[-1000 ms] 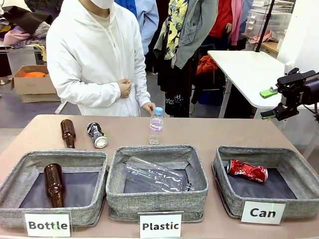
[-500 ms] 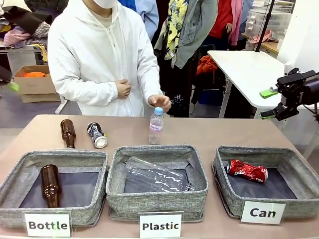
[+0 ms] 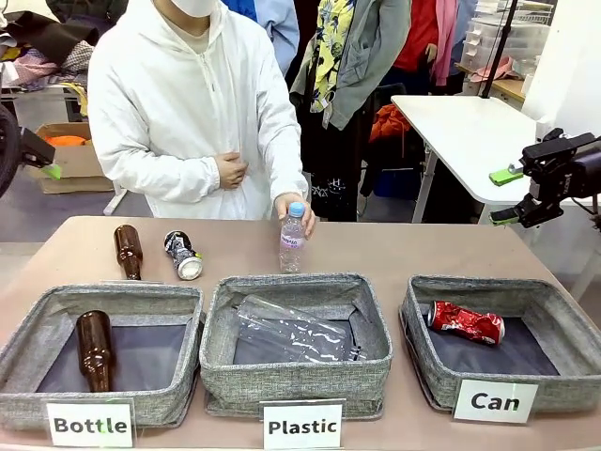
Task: Sort the can waste into the basket.
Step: Pick up the can waste from the table and place it in the right Fabric basket.
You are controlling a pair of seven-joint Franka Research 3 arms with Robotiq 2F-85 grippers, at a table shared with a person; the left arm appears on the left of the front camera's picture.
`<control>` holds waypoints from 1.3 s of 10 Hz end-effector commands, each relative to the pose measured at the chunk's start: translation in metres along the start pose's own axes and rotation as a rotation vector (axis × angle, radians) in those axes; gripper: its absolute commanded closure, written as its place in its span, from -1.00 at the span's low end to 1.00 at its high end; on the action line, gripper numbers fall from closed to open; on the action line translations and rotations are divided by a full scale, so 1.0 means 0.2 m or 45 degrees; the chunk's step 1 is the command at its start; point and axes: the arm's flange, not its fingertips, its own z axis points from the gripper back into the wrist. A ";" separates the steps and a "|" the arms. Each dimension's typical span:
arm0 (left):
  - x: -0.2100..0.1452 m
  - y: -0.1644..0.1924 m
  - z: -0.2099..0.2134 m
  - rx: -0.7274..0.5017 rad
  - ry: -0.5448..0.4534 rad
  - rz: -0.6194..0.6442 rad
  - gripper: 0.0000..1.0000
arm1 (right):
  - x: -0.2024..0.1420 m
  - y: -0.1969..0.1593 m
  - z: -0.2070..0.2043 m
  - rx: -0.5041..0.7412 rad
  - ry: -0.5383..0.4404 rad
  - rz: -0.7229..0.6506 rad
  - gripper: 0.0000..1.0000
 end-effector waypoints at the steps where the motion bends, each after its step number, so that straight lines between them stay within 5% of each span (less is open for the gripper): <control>1: -0.01 -0.05 -0.04 -0.049 0.041 -0.041 -1.00 | 0.00 0.01 0.02 -0.003 0.005 0.026 -1.00; 8: 0.05 -0.40 -0.50 -0.323 0.335 -0.081 -1.00 | 0.00 0.01 0.02 -0.003 0.005 0.026 -1.00; 13: -0.28 0.04 -0.05 -0.527 0.205 -0.094 -1.00 | 0.00 0.01 0.02 -0.003 0.005 0.026 -1.00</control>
